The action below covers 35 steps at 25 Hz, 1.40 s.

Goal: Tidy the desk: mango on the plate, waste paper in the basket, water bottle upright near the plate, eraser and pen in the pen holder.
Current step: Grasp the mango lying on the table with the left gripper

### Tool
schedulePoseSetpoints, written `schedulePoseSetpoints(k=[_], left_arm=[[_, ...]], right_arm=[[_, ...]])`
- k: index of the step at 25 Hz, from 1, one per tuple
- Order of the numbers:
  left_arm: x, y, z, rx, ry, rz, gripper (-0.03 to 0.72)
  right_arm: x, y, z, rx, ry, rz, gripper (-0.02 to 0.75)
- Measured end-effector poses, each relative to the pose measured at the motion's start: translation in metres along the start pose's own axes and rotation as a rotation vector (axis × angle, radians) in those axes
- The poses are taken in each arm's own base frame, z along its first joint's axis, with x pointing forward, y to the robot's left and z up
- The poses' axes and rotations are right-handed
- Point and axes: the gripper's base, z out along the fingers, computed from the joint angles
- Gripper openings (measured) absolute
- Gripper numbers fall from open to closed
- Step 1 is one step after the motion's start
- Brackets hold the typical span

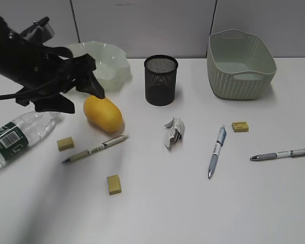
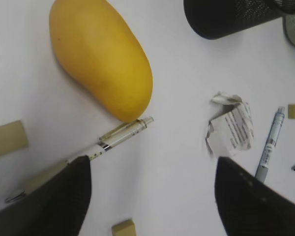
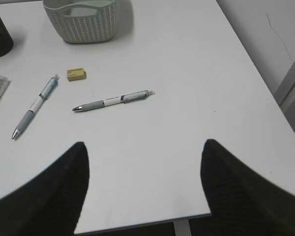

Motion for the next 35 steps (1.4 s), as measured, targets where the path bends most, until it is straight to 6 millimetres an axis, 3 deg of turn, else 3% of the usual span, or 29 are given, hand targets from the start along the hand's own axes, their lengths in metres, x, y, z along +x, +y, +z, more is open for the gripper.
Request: schedulePoseSetpoints(k=[13, 22, 35], left_arm=[[-0.006, 0.015, 0.066, -0.079, 0.119, -0.181, 0.607], [-0.016, 0.016, 0.089, -0.067, 0.094, -0.222, 0.687], [-0.025, 0.021, 0.115, -0.062, 0.042, -0.264, 0.683]], right_arm=[[0.0, 0.0, 0.0, 0.0, 0.0, 0.0, 0.561], [0.0, 0.0, 0.0, 0.0, 0.0, 0.0, 0.561], [0.0, 0.0, 0.0, 0.0, 0.0, 0.0, 0.561]])
